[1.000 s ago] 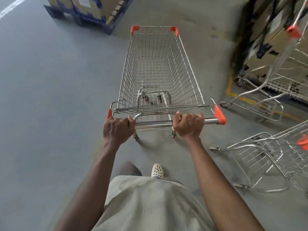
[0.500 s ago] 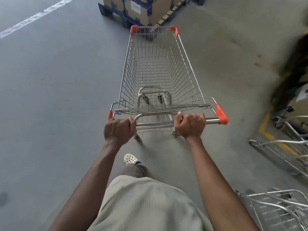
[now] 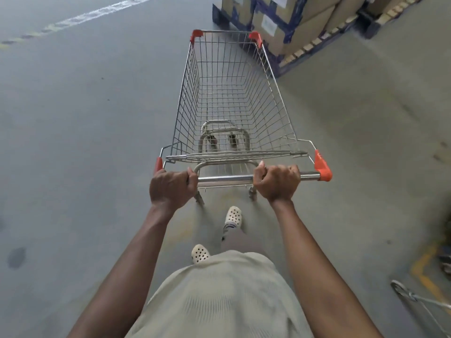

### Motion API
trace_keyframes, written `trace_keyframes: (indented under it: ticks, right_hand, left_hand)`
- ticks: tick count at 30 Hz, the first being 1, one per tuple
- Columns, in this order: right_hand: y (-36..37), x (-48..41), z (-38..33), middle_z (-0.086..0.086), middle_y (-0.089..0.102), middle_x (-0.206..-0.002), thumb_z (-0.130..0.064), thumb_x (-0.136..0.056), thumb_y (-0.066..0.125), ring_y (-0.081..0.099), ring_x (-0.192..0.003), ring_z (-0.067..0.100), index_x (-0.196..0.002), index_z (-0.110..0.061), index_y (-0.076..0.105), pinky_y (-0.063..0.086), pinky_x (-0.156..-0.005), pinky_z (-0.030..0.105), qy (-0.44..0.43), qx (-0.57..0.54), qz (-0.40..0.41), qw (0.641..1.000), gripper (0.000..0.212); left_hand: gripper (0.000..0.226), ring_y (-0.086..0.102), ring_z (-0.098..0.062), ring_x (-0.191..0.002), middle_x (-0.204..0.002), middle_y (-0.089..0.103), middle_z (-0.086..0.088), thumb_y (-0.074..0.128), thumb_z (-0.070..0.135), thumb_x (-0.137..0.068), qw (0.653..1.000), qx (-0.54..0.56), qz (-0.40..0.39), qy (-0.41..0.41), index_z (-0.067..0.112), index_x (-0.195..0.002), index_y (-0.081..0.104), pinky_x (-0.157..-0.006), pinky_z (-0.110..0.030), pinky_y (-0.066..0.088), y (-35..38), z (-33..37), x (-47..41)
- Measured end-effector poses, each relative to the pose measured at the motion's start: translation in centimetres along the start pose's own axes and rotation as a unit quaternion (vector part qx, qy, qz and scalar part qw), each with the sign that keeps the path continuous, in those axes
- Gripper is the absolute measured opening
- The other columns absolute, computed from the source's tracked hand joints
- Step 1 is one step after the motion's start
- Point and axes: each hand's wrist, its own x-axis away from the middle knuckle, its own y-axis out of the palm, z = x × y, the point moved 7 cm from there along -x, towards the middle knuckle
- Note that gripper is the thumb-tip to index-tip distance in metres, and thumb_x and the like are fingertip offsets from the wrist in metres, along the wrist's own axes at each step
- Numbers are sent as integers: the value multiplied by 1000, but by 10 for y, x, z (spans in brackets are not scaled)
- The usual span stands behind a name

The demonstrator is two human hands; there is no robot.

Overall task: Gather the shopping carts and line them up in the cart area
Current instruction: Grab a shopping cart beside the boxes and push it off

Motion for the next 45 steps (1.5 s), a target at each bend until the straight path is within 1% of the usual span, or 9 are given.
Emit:
trace_keyframes:
  ticks: [5, 10, 15, 20, 30, 35, 38, 42, 45]
  right_hand:
    - [41, -96, -29, 8, 57, -46, -30, -90, 56, 55, -43, 28, -57, -10, 71, 44, -69, 34, -63, -15, 10, 998, 41]
    - [82, -195, -68, 9, 57, -46, -30, -89, 59, 56, -43, 29, -59, -11, 74, 44, -70, 34, -118, -38, 3, 992, 39]
    - [117, -283, -106, 8, 59, -46, -34, -91, 55, 57, -43, 28, -57, -12, 75, 43, -70, 32, -157, -42, -16, 987, 44]
    - [156, -358, -143, 8, 60, -46, -36, -91, 53, 57, -44, 29, -58, -13, 75, 40, -69, 32, -182, -30, -29, 982, 46]
    - [235, -513, -259, 7, 62, -47, -41, -95, 50, 60, -45, 28, -64, -16, 78, 46, -72, 34, -194, -52, -8, 980, 49]
    - [282, -599, -322, 4, 63, -51, -50, -99, 36, 60, -50, 26, -67, -17, 79, 42, -80, 35, -170, -8, -81, 982, 63]
    - [297, -644, -357, 6, 70, -63, -54, -101, 36, 67, -64, 27, -82, -22, 83, 41, -84, 35, -171, -18, -117, 978, 60]
    - [316, -698, -381, -6, 57, -60, -74, -97, 39, 56, -64, 22, -66, -28, 63, 34, -64, 33, -264, -62, -215, 938, 61]
    - [330, -747, -376, -9, 52, -58, -87, -90, 33, 56, -58, 18, -71, -22, 60, 35, -56, 30, -296, -45, -176, 938, 73]
  left_hand:
    - [56, 17, -18, -35, -36, 42, -3, 41, 27, -94, 998, -9, 47, -48, 9, -42, 52, -106, -55, 44, 20, -24, -62]
    - [52, 19, -19, -35, -36, 39, 0, 45, 25, -93, 994, -30, 49, -93, 12, -42, 46, -106, -52, 45, 40, -49, -133]
    - [56, 19, -18, -36, -35, 44, -6, 41, 26, -92, 985, -43, 64, -157, 6, -41, 52, -77, -44, 58, 56, -74, -202]
    - [53, 21, -19, -35, -37, 35, -4, 49, 22, -92, 977, -81, 73, -186, 10, -41, 47, -104, -51, 46, 77, -103, -261]
    - [50, 19, -20, -36, -42, 25, -2, 41, 23, -93, 975, -85, 116, -171, 12, -44, 43, -107, -58, 45, 126, -223, -434]
    - [49, 25, -24, -36, -43, 22, -3, 43, 22, -89, 979, -76, 101, -160, 4, -44, 53, -96, -57, 54, 145, -292, -541]
    - [52, 44, -33, -34, -38, 36, -12, 40, 25, -89, 981, -70, 63, -167, 1, -46, 56, -78, -54, 60, 154, -329, -601]
    - [49, 58, -44, -44, -40, 46, -19, 43, 23, -87, 984, -66, -2, -165, -1, -48, 60, -68, -52, 58, 171, -364, -670]
    - [50, 60, -46, -47, -39, 46, -19, 43, 24, -87, 985, -67, -31, -157, -2, -48, 61, -65, -52, 58, 186, -385, -723]
